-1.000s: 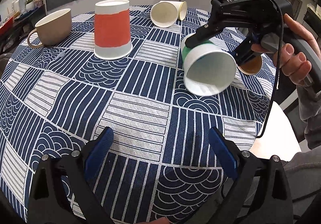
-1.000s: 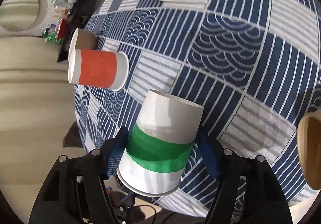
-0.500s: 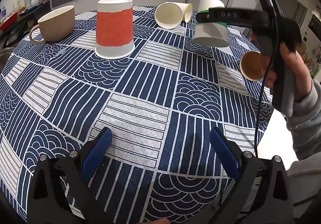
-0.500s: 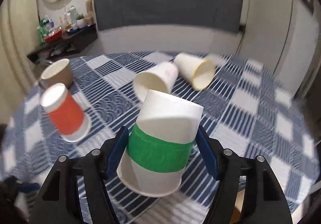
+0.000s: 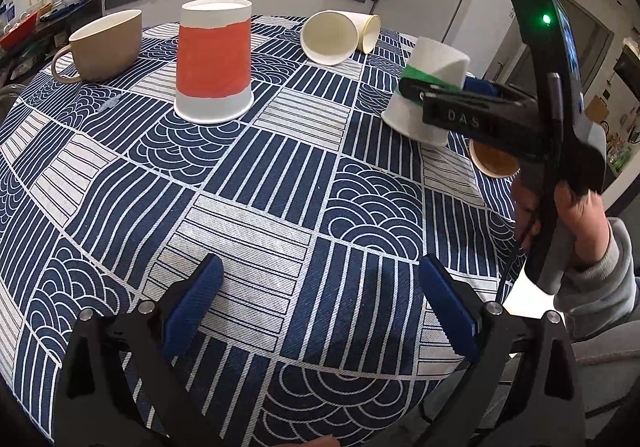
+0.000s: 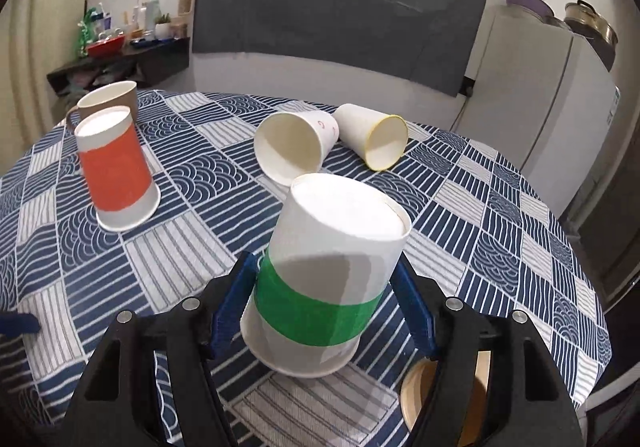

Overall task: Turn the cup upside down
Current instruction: 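Rotate the cup rim-down with the right tool and lower it onto the table, then open the right tool and withdraw it from the upside-down cup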

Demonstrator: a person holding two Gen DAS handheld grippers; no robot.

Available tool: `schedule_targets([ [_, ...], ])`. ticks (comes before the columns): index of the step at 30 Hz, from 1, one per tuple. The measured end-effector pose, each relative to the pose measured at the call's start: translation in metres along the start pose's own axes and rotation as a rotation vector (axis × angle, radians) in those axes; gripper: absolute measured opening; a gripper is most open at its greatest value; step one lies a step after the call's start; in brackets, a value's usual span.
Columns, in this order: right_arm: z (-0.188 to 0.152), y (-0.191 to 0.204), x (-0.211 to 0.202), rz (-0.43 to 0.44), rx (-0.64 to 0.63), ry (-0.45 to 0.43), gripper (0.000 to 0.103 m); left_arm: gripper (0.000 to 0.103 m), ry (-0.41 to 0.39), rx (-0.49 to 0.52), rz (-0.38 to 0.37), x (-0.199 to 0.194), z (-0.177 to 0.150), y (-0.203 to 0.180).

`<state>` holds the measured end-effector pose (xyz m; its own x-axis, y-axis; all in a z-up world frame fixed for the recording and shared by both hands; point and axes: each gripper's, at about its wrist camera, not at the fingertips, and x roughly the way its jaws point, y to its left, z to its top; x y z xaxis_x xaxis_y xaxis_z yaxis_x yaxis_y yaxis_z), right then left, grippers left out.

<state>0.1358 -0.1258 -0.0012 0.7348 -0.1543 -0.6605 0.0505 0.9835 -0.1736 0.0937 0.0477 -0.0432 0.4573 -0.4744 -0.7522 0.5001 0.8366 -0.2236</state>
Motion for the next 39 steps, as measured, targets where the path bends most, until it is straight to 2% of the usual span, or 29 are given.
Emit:
schedule_targets([
  [8,-0.017,-0.005,-0.007,0.024,0.016,-0.010,0.066,0.096,-0.005,0.021,0.020,0.002,0.002,-0.008],
  [16,-0.016,-0.015,-0.026,0.015,0.017,-0.046,0.084,0.096,-0.008,0.028,0.048,0.001,0.008,-0.015],
  [20,-0.016,-0.028,-0.037,0.041,0.044,-0.061,0.085,0.097,-0.023,0.038,0.073,0.001,0.013,-0.022],
  [25,-0.020,-0.044,-0.054,0.068,0.072,-0.082,0.088,0.097,-0.058,0.042,0.093,0.002,0.020,-0.037],
  [28,-0.025,-0.054,-0.063,0.091,0.081,-0.084,0.089,0.097,-0.092,0.049,0.154,0.003,0.022,-0.048],
  [35,-0.038,-0.071,-0.084,0.074,0.087,-0.129,0.091,0.097,-0.194,0.059,0.249,0.004,0.023,-0.071],
  [39,-0.046,-0.076,-0.096,0.055,0.063,-0.163,0.093,0.097,-0.234,0.027,0.267,0.001,0.018,-0.079],
])
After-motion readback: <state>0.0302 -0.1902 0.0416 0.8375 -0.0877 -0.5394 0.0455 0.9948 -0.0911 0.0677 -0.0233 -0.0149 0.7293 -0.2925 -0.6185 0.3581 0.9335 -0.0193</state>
